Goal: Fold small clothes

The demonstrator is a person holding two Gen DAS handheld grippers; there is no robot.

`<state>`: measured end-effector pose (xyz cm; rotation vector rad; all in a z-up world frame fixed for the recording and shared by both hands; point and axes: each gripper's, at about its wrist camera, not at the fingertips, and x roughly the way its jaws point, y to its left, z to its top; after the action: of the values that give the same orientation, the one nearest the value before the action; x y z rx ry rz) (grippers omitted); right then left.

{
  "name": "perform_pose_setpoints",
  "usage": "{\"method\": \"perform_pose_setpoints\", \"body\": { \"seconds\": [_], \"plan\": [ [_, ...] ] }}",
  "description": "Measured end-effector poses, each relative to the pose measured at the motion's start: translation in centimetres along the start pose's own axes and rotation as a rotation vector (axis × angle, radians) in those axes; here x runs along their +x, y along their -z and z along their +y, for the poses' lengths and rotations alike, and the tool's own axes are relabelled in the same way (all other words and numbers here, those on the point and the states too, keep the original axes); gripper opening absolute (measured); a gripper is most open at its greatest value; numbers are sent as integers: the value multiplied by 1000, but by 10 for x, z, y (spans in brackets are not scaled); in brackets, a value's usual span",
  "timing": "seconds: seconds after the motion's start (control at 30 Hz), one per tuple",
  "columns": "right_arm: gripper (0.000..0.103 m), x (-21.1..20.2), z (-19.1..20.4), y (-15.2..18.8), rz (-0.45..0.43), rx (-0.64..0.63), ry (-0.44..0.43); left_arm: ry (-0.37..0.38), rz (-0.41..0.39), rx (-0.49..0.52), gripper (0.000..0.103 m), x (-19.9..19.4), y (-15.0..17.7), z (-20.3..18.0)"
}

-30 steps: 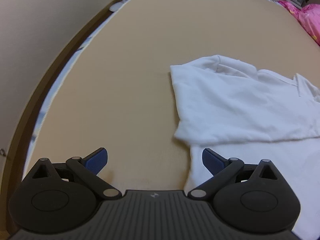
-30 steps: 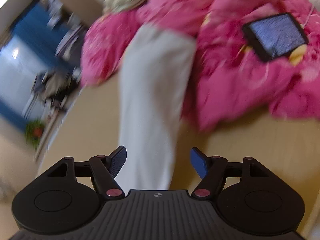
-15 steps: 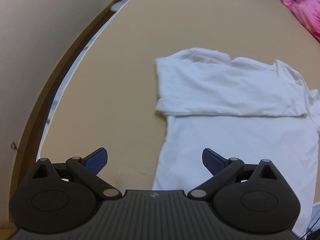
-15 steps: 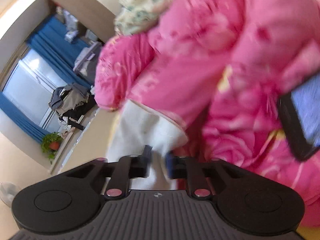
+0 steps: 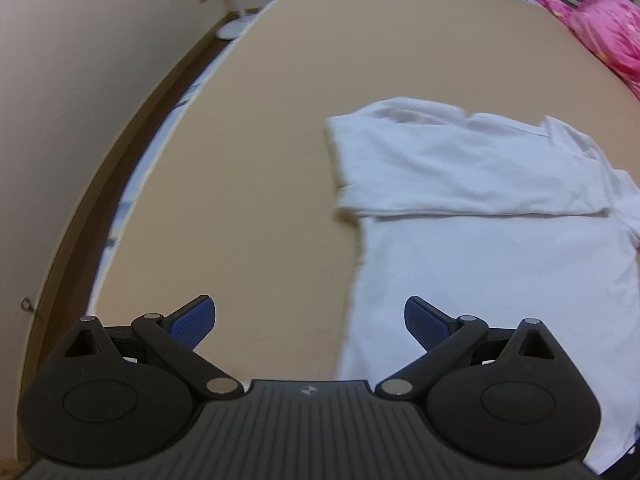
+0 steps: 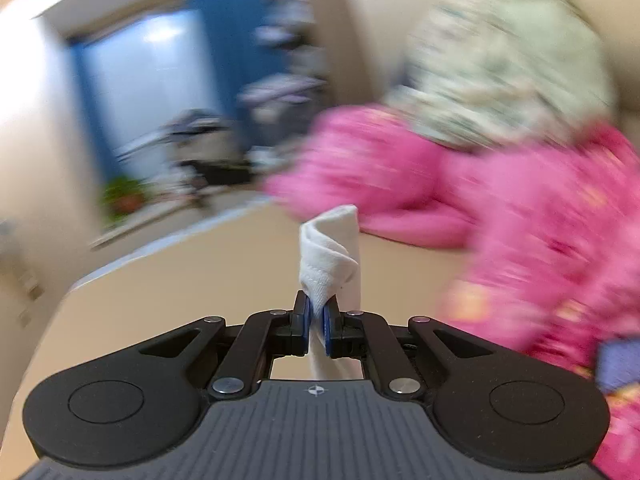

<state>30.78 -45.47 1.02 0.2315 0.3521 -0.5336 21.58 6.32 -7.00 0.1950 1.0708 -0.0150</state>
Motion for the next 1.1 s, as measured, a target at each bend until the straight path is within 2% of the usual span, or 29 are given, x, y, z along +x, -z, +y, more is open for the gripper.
{"method": "perform_pose_setpoints", "body": {
  "seconds": [0.1,0.13,0.2,0.23,0.27,0.3,0.37,0.43,0.5,0.67,0.73,0.83,0.93,1.0,1.03,1.07,1.1],
  "plan": [
    [6,-29,115,24,-33,-102,-161,-5,4,-70,102,6,12,36],
    [7,-40,156,44,-31,-137,-220,-7,8,-95,102,8,17,47],
    [12,-54,222,87,40,-185,-329,-9,15,-136,102,12,24,67],
    [29,-59,250,115,113,-216,-409,-12,17,-150,102,14,27,74],
    [53,-65,271,143,187,-254,-481,-16,17,-162,102,16,30,81],
    [62,-71,287,173,265,-304,-534,-20,17,-171,102,17,33,86],
    [65,-84,297,221,363,-427,-576,-24,22,-180,102,22,36,95],
    [65,-91,276,245,382,-512,-550,-21,25,-177,102,28,35,97],
    [65,-88,235,246,390,-536,-473,-4,23,-172,102,35,30,94],
    [65,-56,106,207,398,-432,-185,107,-6,-162,102,53,-10,59],
    [64,-41,66,194,410,-359,-108,153,-12,-149,102,64,-32,36],
    [62,-23,29,185,413,-267,-70,197,27,-120,102,86,-65,2],
    [60,-13,2,194,422,-208,-22,247,72,-93,102,108,-91,-31],
    [51,-15,-7,208,423,-143,-17,242,120,-71,102,127,-106,-51],
    [36,-11,-15,211,430,-107,-20,226,149,-66,102,140,-113,-61],
    [31,-7,-19,217,440,-82,-27,214,174,-61,102,150,-115,-69],
    [31,-3,-23,220,450,-67,-30,197,204,-57,102,161,-117,-76]
  ]
}}
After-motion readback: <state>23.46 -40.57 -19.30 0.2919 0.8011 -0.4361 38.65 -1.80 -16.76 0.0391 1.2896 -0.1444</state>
